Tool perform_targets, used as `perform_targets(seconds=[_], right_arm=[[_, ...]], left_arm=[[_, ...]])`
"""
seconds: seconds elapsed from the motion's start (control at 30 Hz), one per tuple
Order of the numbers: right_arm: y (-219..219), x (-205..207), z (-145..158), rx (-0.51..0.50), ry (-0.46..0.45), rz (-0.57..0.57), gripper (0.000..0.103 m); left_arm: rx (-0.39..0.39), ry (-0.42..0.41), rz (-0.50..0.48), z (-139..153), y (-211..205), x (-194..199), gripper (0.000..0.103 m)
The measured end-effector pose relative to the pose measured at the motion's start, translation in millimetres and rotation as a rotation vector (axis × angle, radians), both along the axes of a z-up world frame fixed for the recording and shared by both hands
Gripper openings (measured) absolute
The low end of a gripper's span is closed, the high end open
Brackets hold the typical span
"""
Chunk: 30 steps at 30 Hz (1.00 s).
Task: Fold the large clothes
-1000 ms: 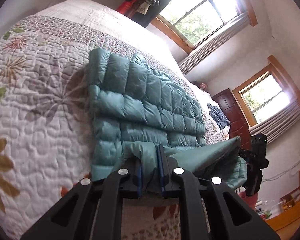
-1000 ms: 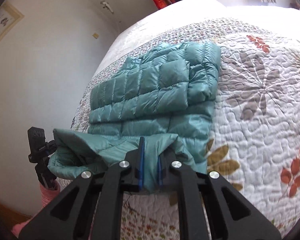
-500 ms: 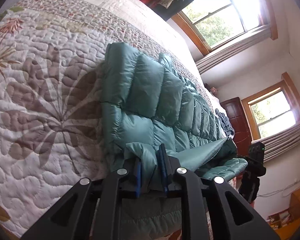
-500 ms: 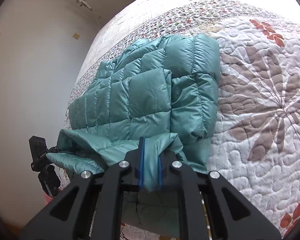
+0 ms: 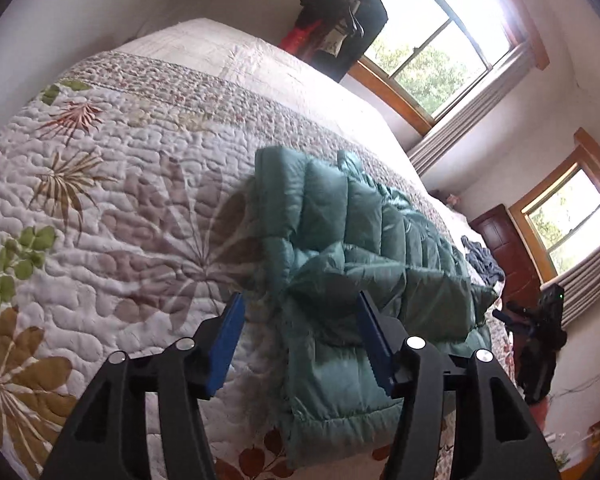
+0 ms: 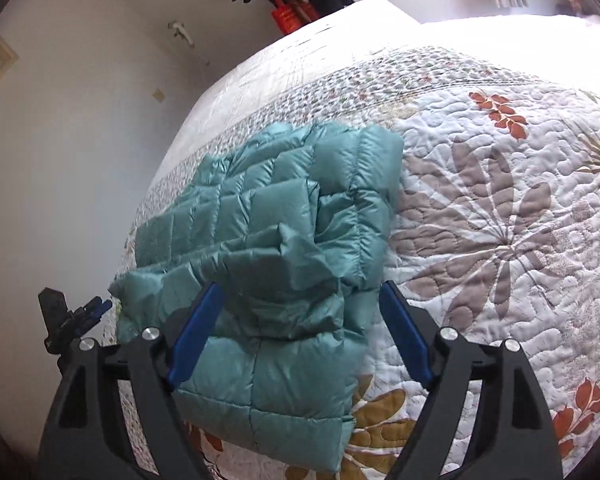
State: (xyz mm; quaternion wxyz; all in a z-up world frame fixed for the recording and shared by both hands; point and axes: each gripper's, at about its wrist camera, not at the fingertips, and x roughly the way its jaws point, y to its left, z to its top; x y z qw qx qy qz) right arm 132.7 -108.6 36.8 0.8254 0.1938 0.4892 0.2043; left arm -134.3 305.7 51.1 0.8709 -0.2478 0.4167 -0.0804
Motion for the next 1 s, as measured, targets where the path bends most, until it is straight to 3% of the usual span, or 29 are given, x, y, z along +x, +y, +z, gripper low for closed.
perform_targets(seconds=[0.17,0.2,0.23,0.27,0.33,0.4,0.5,0.73,0.87,1.0], right_arm=[[34,4,-25,-0.104,0.055,0.060,0.080],[39,3,-29,-0.126,0.059,0.067,0.068],[44,2,-31,-0.142,0.062,0.082,0.046],[48,1,-34,-0.151,0.065,0.093,0.038],[52,-6,-33,-0.168,0.049,0.103,0.017],[53,-16,-25,-0.184,0.009,0.110,0.011],[47,-37,-7,-0.157,-0.064,0.117,0.007],[33,-59,40,-0.101,-0.178,0.096,0.007],[28,-46,70,-0.068,-0.236,0.053,0.007],[29,-7,91,-0.051,-0.252,0.000,0.007]], left_arm=[[0.031,0.069,-0.054,-33,-29,6,0.062],[0.032,0.083,-0.062,-39,-35,7,0.062],[0.033,0.089,-0.063,-42,-38,8,0.060],[0.039,0.092,-0.062,-44,-41,8,0.058],[0.048,0.091,-0.069,-46,-47,6,0.032],[0.075,0.070,-0.050,-40,-51,-1,0.020],[0.109,-0.003,-0.050,-24,-56,-17,0.009],[0.216,-0.205,-0.036,30,-76,-51,0.008],[0.230,-0.286,-0.006,63,-79,-33,0.008],[0.226,-0.313,0.026,85,-75,5,0.008]])
